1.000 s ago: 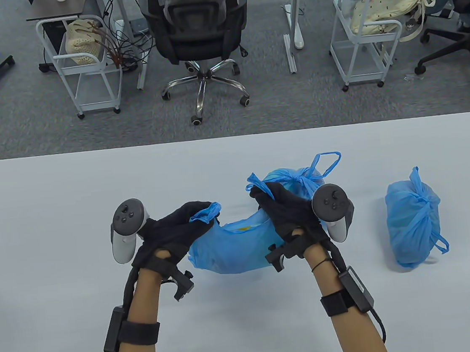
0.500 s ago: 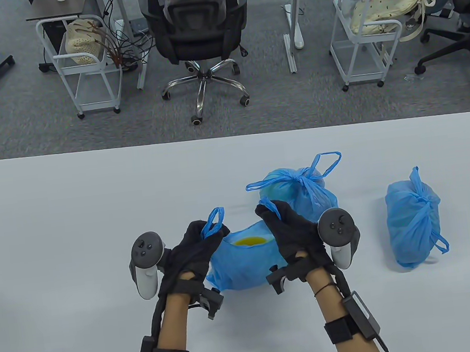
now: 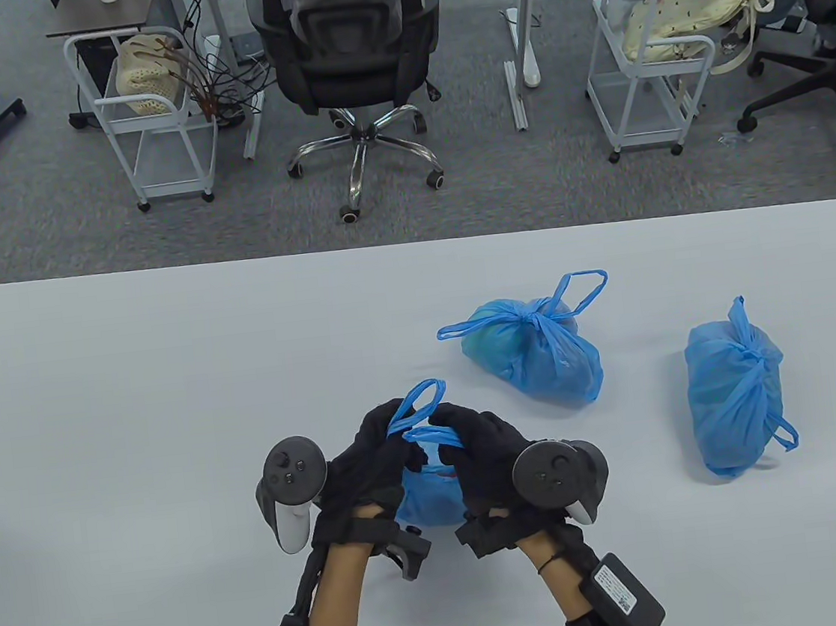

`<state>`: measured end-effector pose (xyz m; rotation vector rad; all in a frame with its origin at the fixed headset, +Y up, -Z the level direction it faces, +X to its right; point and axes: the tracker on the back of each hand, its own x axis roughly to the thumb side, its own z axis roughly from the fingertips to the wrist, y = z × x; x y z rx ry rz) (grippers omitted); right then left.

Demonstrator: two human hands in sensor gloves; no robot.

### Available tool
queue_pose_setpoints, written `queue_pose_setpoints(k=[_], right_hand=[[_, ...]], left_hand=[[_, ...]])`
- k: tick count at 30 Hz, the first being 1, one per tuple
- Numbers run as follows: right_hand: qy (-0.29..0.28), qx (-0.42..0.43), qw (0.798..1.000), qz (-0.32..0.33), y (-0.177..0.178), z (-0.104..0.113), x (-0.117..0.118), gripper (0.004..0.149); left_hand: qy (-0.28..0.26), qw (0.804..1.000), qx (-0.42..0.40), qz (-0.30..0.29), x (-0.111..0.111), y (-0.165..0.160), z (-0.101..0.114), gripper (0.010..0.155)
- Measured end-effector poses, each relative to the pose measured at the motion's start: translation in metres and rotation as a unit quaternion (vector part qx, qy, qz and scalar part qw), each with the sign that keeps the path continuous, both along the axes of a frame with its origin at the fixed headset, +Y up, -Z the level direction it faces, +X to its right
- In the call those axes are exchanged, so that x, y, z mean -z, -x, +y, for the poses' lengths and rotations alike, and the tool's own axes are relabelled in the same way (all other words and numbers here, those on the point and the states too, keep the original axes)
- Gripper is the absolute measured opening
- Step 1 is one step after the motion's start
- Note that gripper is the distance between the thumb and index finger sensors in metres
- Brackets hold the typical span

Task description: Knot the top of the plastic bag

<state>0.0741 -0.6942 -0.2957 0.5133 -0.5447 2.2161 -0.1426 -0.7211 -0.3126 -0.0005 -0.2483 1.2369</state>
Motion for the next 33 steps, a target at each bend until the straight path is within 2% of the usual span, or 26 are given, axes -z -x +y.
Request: queue_pose_setpoints(k=[3,7,12,13,16,21,26,33], right_hand=[[-0.007,-0.053,0.998,-0.013,-0.002,-0.004,0.002,0.038],[-0.017,-0.094,0.995,-0.013,-0.004,-0.007,0.004,0.038],[-0.045,-0.149,0.988,-0.009,0.005,-0.005,0.000,0.038],[-0.050,-0.160,0.986,-0.011,0.007,-0.005,-0.001,0.038],[-0.054,-0.174,0.983,-0.016,0.008,-0.005,-0.001,0.038],[-0.044,-0.173,0.984,-0.014,0.004,-0.004,0.001,0.036],[-0.031,-0.172,0.985,-0.007,0.004,-0.005,0.002,0.037],[-0.009,-0.128,0.992,0.001,-0.004,-0.005,0.006,0.045]], left_hand=[[0.002,0.998,0.037,-0.050,0.001,-0.008,-0.002,0.051],[0.025,0.989,0.059,-0.130,0.000,-0.015,-0.002,0.068],[0.023,0.990,0.045,-0.129,0.000,-0.018,-0.006,0.079],[0.026,0.991,0.042,-0.127,0.000,-0.018,-0.007,0.078],[0.013,0.997,0.027,-0.077,-0.002,-0.016,-0.006,0.066],[0.001,0.999,0.014,-0.029,-0.003,-0.014,-0.005,0.048],[-0.016,1.000,0.003,-0.017,-0.002,-0.008,-0.002,0.045],[0.007,0.997,-0.072,-0.012,0.002,0.005,-0.008,0.045]])
